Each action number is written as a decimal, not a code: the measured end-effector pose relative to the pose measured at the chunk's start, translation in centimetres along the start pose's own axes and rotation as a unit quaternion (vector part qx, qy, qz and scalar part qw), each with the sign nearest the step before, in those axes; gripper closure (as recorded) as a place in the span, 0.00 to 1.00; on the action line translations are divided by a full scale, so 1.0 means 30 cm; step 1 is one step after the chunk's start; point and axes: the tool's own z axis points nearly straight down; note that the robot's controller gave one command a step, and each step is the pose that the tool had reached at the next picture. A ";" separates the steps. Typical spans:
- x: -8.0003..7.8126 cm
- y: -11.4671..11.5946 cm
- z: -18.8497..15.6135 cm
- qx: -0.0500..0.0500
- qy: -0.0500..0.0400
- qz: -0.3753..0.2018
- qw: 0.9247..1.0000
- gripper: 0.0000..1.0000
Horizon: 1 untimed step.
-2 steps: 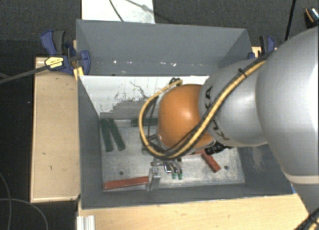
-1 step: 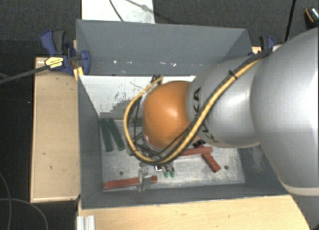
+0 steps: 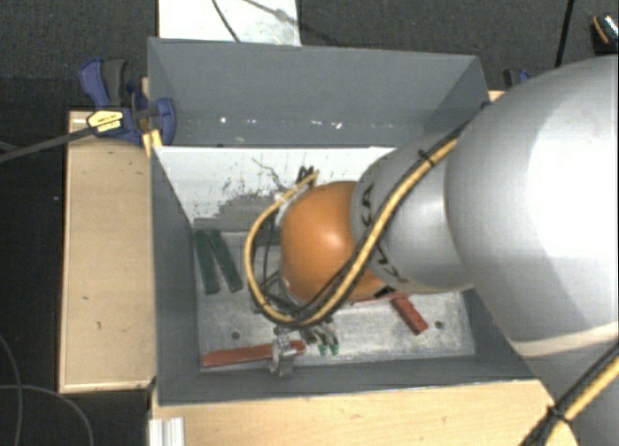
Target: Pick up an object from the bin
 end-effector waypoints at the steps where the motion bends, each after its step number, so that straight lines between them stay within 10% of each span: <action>1: -0.008 0.001 -0.006 -0.001 -0.002 0.005 1.000 0.00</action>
Offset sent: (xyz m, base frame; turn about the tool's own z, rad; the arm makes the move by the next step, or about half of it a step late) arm 0.0000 0.0000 0.0000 0.0000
